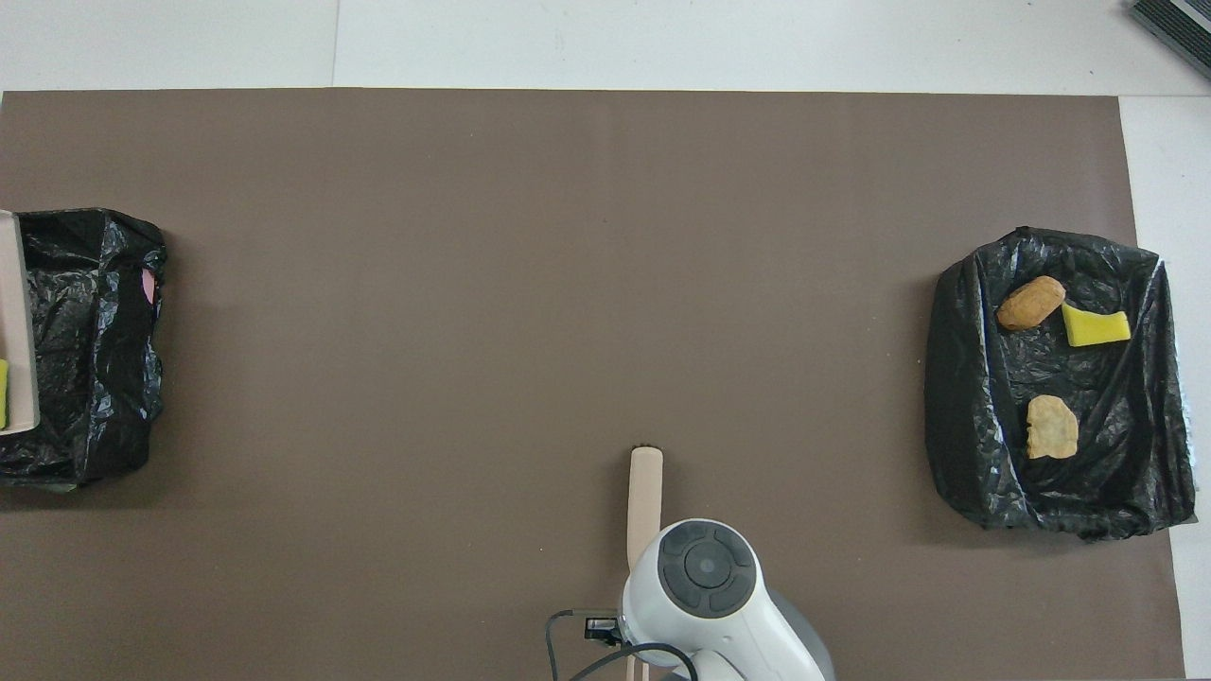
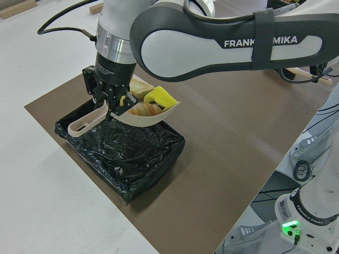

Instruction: Sweep and dump trash in bin

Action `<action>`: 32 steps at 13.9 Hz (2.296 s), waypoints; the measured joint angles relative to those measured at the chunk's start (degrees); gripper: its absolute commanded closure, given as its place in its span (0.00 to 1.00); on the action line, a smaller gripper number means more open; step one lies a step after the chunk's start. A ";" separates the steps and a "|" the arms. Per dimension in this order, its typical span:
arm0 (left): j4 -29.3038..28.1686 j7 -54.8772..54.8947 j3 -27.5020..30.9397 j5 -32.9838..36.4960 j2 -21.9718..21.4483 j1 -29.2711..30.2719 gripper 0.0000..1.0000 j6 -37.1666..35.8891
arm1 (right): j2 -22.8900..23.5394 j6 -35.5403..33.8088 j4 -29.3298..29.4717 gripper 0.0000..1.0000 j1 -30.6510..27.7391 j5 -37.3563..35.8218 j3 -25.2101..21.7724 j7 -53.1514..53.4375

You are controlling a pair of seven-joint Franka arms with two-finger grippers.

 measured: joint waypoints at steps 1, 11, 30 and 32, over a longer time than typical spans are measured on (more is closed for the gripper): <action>0.84 0.06 -0.11 3.97 1.22 0.03 1.00 2.20 | -0.03 0.29 -0.30 1.00 0.95 0.00 0.01 -0.01; 1.64 -6.26 -1.42 34.79 5.97 -4.69 1.00 3.63 | -1.22 0.23 -2.45 1.00 1.27 -1.39 -0.16 -0.39; 1.98 -16.33 -2.79 44.43 1.35 -6.51 1.00 -1.11 | -1.24 0.26 -2.65 0.00 1.07 -2.00 -0.18 -0.39; 2.09 -16.97 -3.13 34.44 1.03 -8.76 1.00 -2.45 | -1.24 0.26 -2.03 0.00 1.07 -2.22 -0.21 -0.49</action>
